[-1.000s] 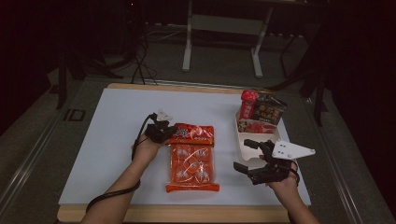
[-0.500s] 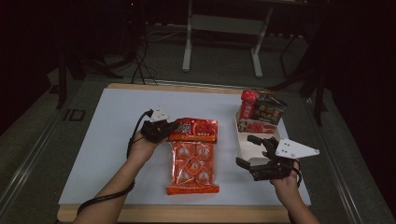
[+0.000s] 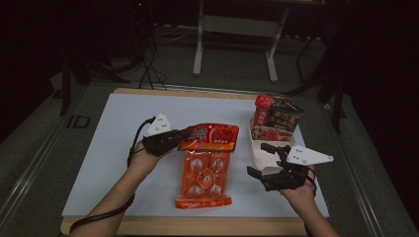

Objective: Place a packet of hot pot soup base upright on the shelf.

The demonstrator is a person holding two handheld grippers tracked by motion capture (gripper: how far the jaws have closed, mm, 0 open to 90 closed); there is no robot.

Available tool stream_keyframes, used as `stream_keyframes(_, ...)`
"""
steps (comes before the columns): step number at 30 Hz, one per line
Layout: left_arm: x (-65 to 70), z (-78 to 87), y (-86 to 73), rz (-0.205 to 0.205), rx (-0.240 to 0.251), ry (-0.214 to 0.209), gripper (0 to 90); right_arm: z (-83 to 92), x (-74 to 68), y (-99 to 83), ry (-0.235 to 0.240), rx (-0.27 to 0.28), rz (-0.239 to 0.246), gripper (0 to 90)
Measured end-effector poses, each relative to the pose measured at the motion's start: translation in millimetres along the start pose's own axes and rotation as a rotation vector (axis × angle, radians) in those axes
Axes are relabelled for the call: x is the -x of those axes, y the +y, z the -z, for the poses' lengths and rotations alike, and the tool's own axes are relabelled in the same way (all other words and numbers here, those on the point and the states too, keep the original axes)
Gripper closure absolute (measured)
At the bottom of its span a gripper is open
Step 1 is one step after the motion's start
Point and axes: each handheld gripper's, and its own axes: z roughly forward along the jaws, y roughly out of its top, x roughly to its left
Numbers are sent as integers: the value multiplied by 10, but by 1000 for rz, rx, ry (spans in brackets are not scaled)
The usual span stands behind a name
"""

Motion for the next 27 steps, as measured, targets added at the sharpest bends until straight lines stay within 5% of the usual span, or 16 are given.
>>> stream_keyframes(10, 102, 163, 10, -81, 130, -129, 900, -32, 110, 77, -32, 6, -34, 176)
stream_keyframes(18, 133, 254, -42, -100, 186, -198, 900, -177, 170, 90, -48, -1, -50, 204)
stream_keyframes(27, 165, 352, -109, -174, 250, -287, 900, -479, 244, 102, 14, -57, -50, 231)
